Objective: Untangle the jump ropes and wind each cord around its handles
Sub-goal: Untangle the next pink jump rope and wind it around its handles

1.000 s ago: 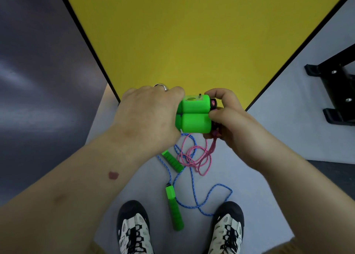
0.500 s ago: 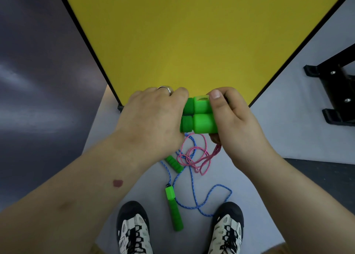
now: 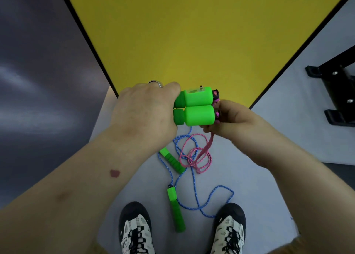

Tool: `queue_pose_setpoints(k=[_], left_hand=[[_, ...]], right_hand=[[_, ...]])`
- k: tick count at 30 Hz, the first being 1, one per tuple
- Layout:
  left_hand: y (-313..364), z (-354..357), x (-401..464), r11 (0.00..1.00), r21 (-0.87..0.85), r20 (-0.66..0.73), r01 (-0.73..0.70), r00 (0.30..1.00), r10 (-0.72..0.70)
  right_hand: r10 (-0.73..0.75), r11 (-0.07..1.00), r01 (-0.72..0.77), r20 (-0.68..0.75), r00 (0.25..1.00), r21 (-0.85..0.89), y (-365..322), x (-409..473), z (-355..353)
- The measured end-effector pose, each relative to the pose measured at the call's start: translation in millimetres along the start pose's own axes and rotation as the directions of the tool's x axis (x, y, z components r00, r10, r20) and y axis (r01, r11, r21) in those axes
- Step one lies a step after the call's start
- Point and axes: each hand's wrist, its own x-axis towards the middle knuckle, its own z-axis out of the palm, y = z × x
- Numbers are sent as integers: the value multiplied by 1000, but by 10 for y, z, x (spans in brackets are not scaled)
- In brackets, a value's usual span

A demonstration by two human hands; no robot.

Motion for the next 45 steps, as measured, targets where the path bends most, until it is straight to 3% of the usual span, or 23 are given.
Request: queue_pose_setpoints(k=[5, 10, 15, 18, 20, 22, 25, 28, 30, 33, 37, 38, 41, 45], left_hand=[[-45, -19, -9, 1000, -4, 17, 21, 1000, -21], [-80, 40, -14, 999, 15, 11, 52, 999, -52], [-124, 133, -29, 995, 55, 74, 89, 993, -93], [-111, 145, -42, 995, 56, 111, 84, 990, -90], [-94, 126, -48, 997, 43, 125, 70, 989, -75], [-80, 93, -48, 998, 32, 152, 47, 987, -51], [-42, 38, -52, 1000, -2, 204, 17, 979, -16], [1, -24, -64, 998, -53, 217, -20, 976, 31], [7, -82, -64, 996, -78, 217, -40, 975, 56], [12, -157, -52, 992, -96, 182, -76, 979, 93], [24, -188, -51, 993, -87, 89, -79, 992, 87], [12, -175, -46, 994, -79, 66, -71, 995, 77], [-48, -106, -33, 997, -41, 25, -62, 998, 63], [-69, -29, -31, 999, 2, 50, -40, 998, 39]], right_hand=[[-115, 945, 23, -267, 957, -326, 81, -17, 184], [-82, 859, -46, -226, 971, -509, 79, -110, 470], [-16, 536, -78, -103, 995, -841, -128, -235, 539], [-54, 348, -23, -45, 998, -937, -423, -265, 433], [-51, 285, 24, 10, 999, -958, -629, -213, 299], [-46, 332, 75, 63, 997, -940, -792, -133, 125], [-63, 567, 131, 116, 991, -813, -896, 6, -139], [-70, 843, 135, 144, 987, -520, -816, 126, -255], [-88, 958, 119, 127, 988, -262, -724, 200, -257], [-69, 994, 74, 67, 995, -81, -582, 292, -207], [111, 967, -129, 92, 990, 220, -416, 339, -80], [135, 960, -153, 91, 987, 234, -388, 320, -40], [200, 979, -199, -25, 979, 35, -300, 245, 63], [248, 968, -253, -169, 954, -8, -170, 190, 203]])
